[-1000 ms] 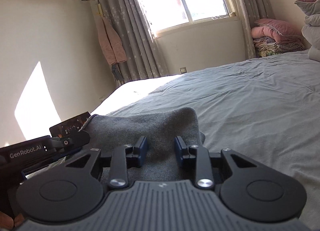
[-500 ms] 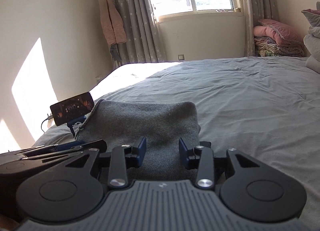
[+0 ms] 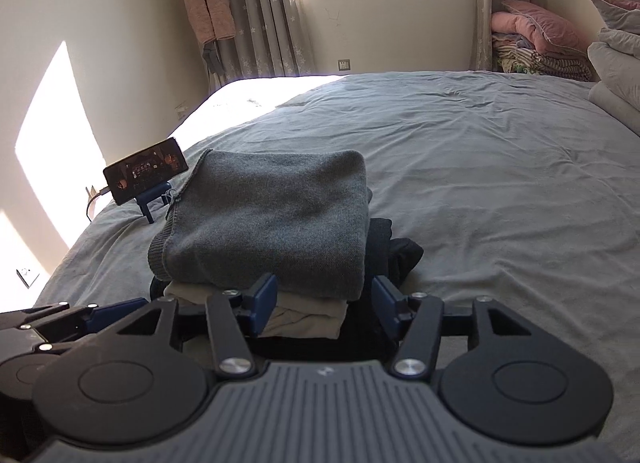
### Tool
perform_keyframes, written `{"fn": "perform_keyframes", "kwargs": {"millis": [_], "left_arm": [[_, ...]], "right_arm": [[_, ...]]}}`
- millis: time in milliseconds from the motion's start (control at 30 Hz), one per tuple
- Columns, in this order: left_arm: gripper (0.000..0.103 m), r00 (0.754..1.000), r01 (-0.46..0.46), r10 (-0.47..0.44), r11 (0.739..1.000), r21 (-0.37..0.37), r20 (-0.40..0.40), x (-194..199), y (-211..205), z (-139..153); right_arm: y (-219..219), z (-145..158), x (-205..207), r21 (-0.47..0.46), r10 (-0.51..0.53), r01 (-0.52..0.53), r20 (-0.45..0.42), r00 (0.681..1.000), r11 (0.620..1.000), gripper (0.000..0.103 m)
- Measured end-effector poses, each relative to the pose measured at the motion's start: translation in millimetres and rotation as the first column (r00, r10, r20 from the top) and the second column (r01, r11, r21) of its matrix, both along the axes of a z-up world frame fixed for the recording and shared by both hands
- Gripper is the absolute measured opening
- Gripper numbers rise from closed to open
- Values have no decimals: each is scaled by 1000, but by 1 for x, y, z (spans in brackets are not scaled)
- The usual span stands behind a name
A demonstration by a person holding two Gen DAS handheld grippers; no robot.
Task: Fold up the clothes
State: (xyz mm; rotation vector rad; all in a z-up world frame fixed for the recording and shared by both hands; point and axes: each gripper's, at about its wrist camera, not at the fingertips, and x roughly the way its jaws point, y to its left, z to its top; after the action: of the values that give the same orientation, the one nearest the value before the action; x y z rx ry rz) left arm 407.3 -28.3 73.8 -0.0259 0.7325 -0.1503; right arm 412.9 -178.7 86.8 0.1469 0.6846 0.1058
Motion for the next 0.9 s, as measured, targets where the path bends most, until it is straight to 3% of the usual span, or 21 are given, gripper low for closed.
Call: {"fn": "perform_keyframes", "kwargs": {"millis": [133,367,467,533,600,700,800,900], "left_arm": [[54,997,-15,16,1000,13,-72,-16,-1,1],[82,993,-32,41,996,81,-108,-41,-5,12],[93,990,-54,66,994,99,-122,-45,-4,16],[101,990,-67,80,992,107,-119,-49,-4,20],[102,988,-67,83,990,122,-133,-51,-5,22],[102,982,-51,75,989,139,-173,-55,-6,21],[103,984,-56,76,990,130,-159,-61,-5,22],[103,982,-70,92,988,135,-162,-65,-3,22]], "right_arm": [[-3,0,-9,13,-10,11,-88,996,1000,61],[-3,7,-31,-3,-15,14,-180,983,1000,71],[-1,12,-39,-14,-17,15,-201,980,1000,81],[1,15,-44,-28,-18,13,-204,979,1000,97],[1,17,-47,-43,-27,19,-206,978,999,103],[2,19,-53,-65,-41,28,-209,977,997,103],[-2,17,-55,-25,-45,40,-256,966,999,103],[-2,19,-62,-44,-64,55,-249,966,998,103]]}}
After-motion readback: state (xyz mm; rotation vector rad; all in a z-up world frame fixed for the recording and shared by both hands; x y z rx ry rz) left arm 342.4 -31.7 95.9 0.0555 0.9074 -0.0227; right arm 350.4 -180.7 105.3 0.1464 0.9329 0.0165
